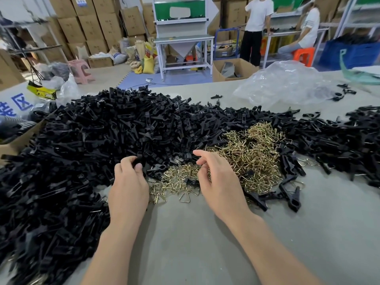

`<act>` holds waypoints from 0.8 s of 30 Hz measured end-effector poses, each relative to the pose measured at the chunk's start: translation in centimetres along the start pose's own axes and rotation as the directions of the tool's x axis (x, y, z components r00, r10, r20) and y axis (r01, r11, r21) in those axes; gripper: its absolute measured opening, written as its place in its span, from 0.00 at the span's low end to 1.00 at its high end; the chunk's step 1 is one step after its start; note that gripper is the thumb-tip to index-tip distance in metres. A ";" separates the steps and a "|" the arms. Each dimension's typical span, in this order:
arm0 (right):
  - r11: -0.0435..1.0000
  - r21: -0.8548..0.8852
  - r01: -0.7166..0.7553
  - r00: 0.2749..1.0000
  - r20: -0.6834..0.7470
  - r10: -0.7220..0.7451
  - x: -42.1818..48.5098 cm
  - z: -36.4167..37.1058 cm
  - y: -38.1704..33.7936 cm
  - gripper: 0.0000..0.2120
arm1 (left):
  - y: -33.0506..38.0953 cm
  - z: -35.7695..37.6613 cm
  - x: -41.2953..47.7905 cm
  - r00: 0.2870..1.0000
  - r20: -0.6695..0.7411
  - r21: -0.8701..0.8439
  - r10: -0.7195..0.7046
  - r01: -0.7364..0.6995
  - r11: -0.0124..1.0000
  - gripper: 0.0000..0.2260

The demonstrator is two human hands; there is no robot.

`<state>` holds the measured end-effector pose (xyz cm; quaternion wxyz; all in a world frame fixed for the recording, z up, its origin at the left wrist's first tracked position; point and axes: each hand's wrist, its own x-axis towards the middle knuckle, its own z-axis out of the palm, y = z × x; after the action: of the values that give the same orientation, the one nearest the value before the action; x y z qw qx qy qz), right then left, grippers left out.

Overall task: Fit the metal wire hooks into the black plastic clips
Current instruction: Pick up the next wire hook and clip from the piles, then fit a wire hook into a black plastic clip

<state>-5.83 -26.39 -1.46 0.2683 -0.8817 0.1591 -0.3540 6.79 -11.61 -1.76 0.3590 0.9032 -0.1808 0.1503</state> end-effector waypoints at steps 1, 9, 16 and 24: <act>1.000 0.001 -0.001 1.000 0.002 0.001 0.0 0.0 0.0 0.17 | 0.0 0.0 0.1 1.000 -0.006 -0.011 -0.003 0.003 1.000 0.13; 1.000 0.015 0.009 1.000 -0.009 -0.008 0.0 -0.1 0.0 0.17 | 0.0 -0.9 1.1 0.971 -0.155 -0.408 -0.182 0.104 0.907 0.09; 0.997 0.056 0.054 0.998 -0.023 -0.052 0.0 -0.1 -0.4 0.17 | 0.5 -2.9 2.6 0.887 0.036 -0.942 -0.459 0.183 0.280 0.06; 0.778 0.560 -0.284 0.926 0.370 0.072 -1.1 1.6 -2.7 0.10 | 4.7 -1.7 -0.2 0.876 0.429 -0.903 -0.219 0.410 -0.130 0.07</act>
<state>-5.26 -23.10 -1.43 0.5908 -0.7763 0.0746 -0.2066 4.30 -13.54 2.09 0.9029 0.3904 -0.0335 -0.1768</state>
